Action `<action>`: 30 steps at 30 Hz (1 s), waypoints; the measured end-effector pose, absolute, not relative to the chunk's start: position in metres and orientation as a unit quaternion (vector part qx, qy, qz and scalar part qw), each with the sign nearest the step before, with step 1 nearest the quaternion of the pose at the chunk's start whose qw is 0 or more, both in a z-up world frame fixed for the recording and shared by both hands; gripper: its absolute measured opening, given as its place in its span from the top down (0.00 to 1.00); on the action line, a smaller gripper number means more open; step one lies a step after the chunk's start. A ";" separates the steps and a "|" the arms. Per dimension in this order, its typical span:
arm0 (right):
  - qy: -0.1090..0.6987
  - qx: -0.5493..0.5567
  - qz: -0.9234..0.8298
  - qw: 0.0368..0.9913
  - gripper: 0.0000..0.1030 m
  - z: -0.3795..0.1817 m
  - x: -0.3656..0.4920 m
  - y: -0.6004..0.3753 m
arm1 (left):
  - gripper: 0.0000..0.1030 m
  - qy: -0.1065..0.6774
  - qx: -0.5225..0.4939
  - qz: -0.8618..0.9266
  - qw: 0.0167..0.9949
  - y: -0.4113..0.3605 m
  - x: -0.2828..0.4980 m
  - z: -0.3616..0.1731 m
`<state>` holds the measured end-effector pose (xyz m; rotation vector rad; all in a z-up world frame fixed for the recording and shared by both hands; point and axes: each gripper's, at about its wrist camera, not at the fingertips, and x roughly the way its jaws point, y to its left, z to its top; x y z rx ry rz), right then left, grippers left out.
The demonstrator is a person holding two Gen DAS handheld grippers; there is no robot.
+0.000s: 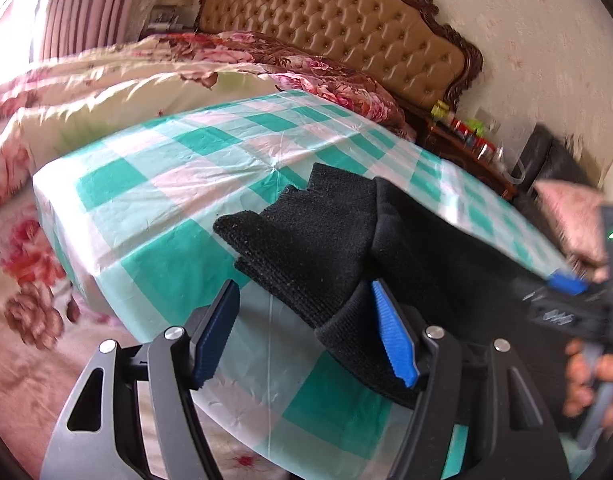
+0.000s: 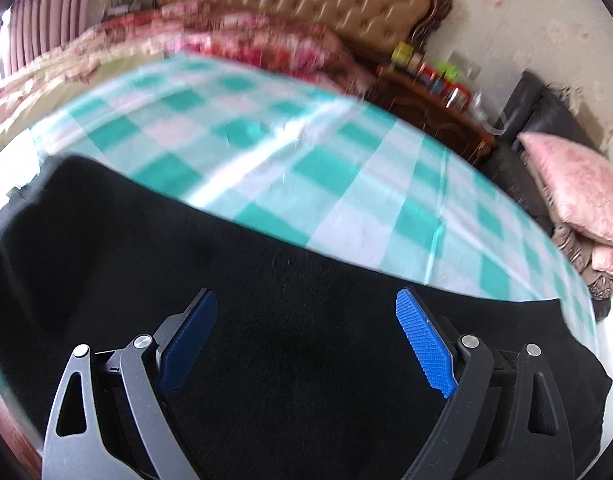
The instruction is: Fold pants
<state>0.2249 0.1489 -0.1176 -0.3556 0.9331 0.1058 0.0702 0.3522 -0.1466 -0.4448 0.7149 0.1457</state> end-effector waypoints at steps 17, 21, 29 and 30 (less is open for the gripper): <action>0.456 -0.126 0.071 0.878 0.05 -0.124 0.245 0.135 | 0.36 0.332 -0.556 0.012 0.762 0.417 0.082 -0.174; 0.458 -0.120 0.074 0.878 0.05 -0.124 0.246 0.133 | 0.42 0.340 -0.567 0.033 0.749 0.422 0.093 -0.173; 0.450 -0.083 0.102 0.883 0.05 -0.109 0.235 0.114 | 0.89 0.340 -0.575 0.032 0.743 0.430 0.102 -0.178; 0.450 -0.073 0.111 0.883 0.05 -0.104 0.230 0.108 | 0.89 0.339 -0.560 0.033 0.755 0.427 0.100 -0.171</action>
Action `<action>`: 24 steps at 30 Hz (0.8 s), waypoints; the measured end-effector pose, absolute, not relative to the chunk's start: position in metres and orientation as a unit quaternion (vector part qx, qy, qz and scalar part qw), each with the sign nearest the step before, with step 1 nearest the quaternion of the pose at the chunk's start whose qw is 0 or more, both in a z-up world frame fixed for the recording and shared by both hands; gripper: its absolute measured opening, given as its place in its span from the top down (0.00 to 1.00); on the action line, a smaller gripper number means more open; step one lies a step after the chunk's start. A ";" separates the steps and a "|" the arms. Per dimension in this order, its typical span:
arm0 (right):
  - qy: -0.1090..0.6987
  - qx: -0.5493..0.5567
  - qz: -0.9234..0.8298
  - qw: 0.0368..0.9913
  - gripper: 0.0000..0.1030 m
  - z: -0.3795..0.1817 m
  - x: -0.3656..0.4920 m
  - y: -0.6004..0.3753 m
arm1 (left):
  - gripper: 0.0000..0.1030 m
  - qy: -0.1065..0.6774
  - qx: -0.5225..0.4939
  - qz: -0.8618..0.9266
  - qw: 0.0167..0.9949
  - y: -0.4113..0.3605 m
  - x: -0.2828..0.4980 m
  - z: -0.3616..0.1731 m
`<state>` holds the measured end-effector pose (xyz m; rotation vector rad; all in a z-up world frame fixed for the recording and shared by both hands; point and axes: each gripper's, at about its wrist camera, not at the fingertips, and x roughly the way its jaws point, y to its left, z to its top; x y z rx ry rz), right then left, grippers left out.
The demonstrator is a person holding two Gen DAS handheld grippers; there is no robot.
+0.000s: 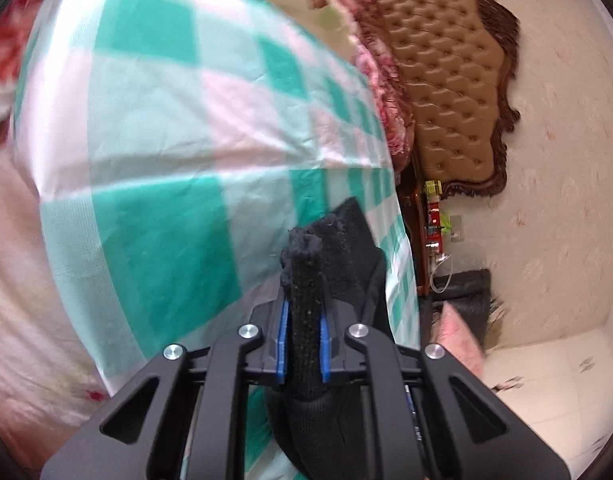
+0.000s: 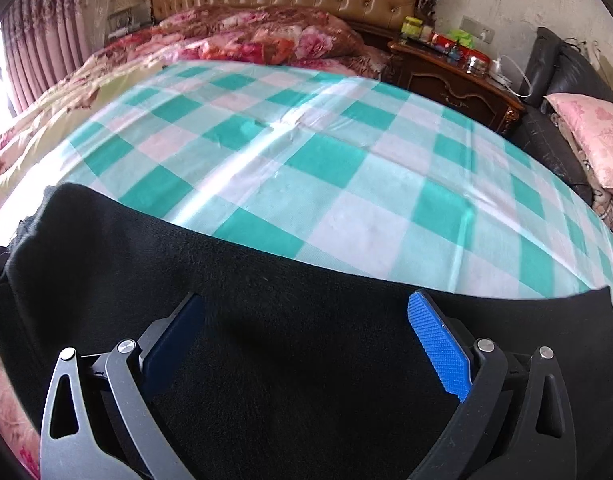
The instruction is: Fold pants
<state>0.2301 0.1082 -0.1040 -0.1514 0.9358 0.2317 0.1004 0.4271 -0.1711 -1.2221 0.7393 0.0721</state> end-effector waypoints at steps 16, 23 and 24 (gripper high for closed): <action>0.475 0.216 0.093 0.848 0.05 -0.059 0.163 -0.125 | 0.89 0.246 0.226 -0.032 0.942 0.031 0.031 -0.064; 0.505 0.267 0.116 0.813 0.05 -0.086 0.155 -0.146 | 0.50 0.215 0.393 -0.063 0.892 -0.051 -0.004 -0.151; 0.507 0.275 0.122 0.808 0.05 -0.088 0.156 -0.147 | 0.42 0.203 0.402 -0.059 0.891 -0.050 -0.007 -0.150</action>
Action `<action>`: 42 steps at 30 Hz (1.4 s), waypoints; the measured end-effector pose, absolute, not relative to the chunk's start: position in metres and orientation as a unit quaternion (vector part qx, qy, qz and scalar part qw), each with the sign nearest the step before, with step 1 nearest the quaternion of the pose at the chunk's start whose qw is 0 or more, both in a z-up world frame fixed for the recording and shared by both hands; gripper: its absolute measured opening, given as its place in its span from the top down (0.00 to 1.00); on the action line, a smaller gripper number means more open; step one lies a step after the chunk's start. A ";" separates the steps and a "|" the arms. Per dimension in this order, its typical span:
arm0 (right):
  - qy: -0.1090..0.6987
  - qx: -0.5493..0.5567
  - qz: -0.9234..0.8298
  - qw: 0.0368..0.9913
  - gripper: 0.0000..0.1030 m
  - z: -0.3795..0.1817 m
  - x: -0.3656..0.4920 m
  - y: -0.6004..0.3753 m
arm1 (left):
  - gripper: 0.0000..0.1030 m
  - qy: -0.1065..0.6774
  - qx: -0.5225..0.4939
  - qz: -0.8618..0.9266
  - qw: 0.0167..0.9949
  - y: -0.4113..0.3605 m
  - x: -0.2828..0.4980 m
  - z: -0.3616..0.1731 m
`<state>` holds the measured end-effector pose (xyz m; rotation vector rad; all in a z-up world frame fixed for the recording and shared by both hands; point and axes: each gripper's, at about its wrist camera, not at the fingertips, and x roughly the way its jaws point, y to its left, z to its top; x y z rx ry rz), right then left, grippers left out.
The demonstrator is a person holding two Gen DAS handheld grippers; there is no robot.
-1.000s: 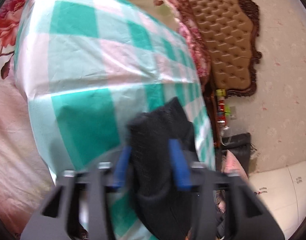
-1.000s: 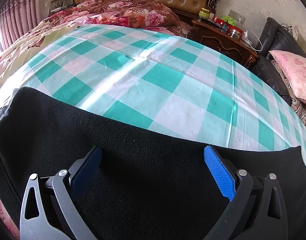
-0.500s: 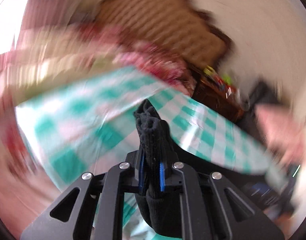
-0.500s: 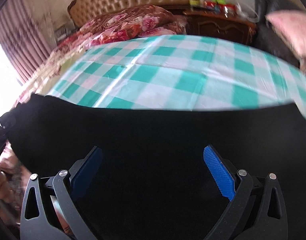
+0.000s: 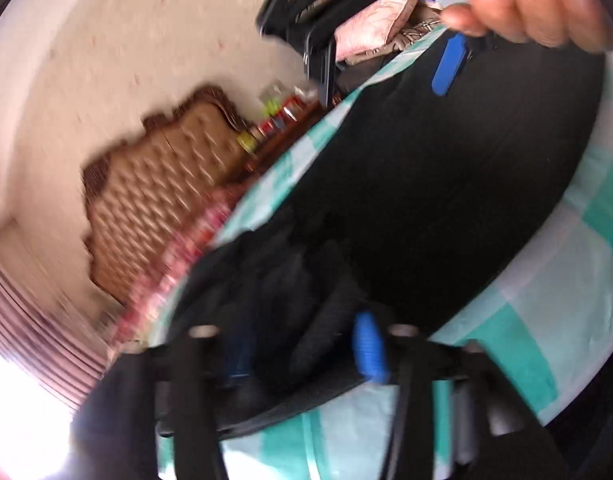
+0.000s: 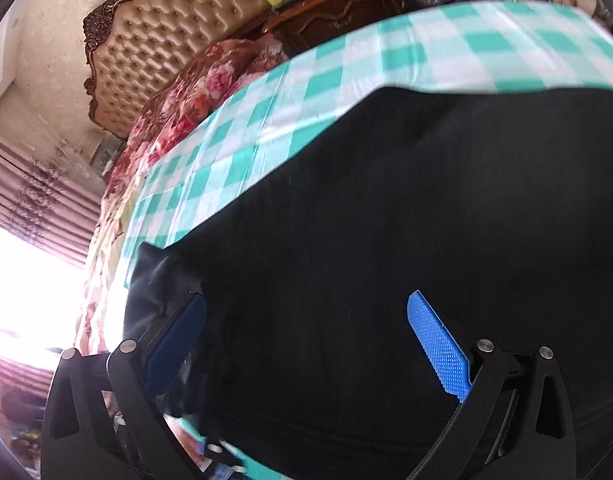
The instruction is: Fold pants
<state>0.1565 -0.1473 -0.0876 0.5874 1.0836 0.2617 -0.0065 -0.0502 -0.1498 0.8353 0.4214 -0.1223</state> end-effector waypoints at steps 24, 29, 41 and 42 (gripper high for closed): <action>0.600 0.313 0.242 0.696 0.07 -0.104 0.193 -0.058 | 0.87 0.228 0.316 -0.087 0.917 -0.010 0.024 -0.112; 0.593 0.281 0.252 0.712 0.32 -0.102 0.206 -0.031 | 0.88 0.225 0.313 -0.083 0.919 -0.013 0.026 -0.110; 0.535 0.218 0.191 0.794 0.82 -0.091 0.192 -0.097 | 0.88 0.198 0.325 -0.139 0.914 -0.089 0.035 -0.121; 0.538 0.227 0.190 0.789 0.82 -0.099 0.192 -0.104 | 0.88 0.201 0.327 -0.143 0.912 -0.093 0.037 -0.124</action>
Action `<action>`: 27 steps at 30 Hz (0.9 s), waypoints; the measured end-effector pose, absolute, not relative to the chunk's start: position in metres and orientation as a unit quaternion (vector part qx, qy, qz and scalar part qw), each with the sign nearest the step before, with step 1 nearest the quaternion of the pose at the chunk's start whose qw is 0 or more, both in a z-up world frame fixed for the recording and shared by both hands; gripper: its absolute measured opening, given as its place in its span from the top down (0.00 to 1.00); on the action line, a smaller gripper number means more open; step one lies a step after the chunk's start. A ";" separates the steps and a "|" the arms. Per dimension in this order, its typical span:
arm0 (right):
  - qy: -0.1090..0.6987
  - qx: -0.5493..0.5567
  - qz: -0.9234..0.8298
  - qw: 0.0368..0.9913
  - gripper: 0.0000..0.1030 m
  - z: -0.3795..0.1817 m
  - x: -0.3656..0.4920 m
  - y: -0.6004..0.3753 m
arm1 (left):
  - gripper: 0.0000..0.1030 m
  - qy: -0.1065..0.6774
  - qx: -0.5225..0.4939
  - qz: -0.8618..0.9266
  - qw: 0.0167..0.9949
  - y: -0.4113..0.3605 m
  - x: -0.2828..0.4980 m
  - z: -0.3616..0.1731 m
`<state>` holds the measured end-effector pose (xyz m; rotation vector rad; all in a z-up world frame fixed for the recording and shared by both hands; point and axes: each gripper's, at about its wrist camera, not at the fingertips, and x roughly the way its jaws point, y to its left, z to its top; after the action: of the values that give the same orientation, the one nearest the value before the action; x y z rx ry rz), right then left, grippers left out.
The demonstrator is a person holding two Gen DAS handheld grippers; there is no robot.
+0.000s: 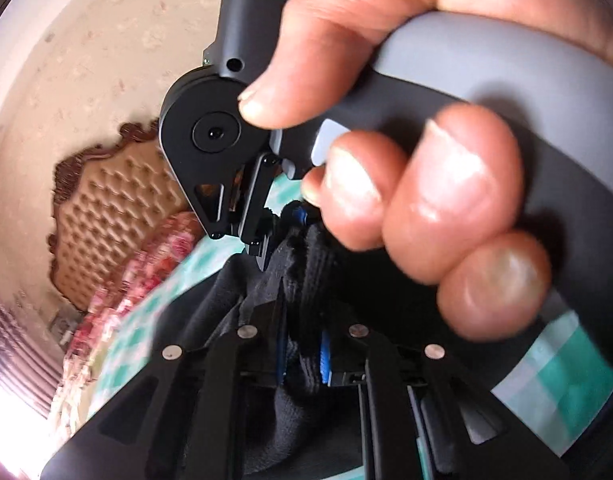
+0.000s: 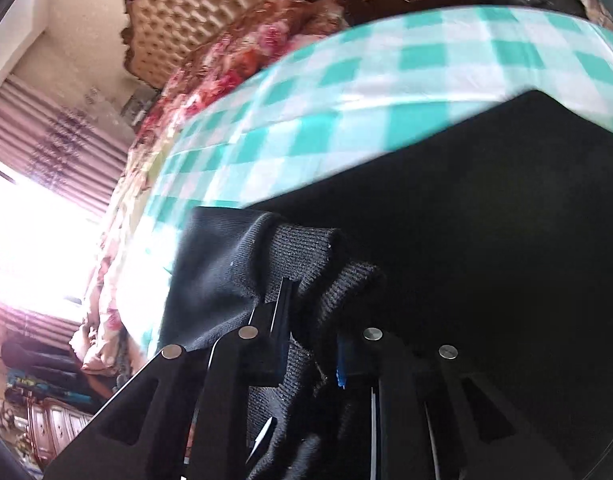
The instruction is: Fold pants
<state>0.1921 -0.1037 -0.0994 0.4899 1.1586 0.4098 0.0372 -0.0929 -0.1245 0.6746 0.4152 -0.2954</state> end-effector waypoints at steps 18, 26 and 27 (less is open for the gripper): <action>0.507 0.192 0.181 0.821 0.84 -0.101 0.191 -0.128 | 0.63 0.202 0.316 -0.204 0.904 -0.104 0.064 -0.137; 0.500 0.146 0.146 0.841 0.84 -0.091 0.183 -0.127 | 0.45 0.234 0.171 -0.236 0.928 -0.031 0.046 -0.095; 0.495 0.140 0.139 0.846 0.84 -0.085 0.181 -0.127 | 0.45 0.232 0.149 -0.227 0.934 -0.014 0.039 -0.088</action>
<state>0.1813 -0.1275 -0.0852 0.2955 1.0448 0.2941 0.0393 -0.0142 -0.0875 0.3054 0.4747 -0.4647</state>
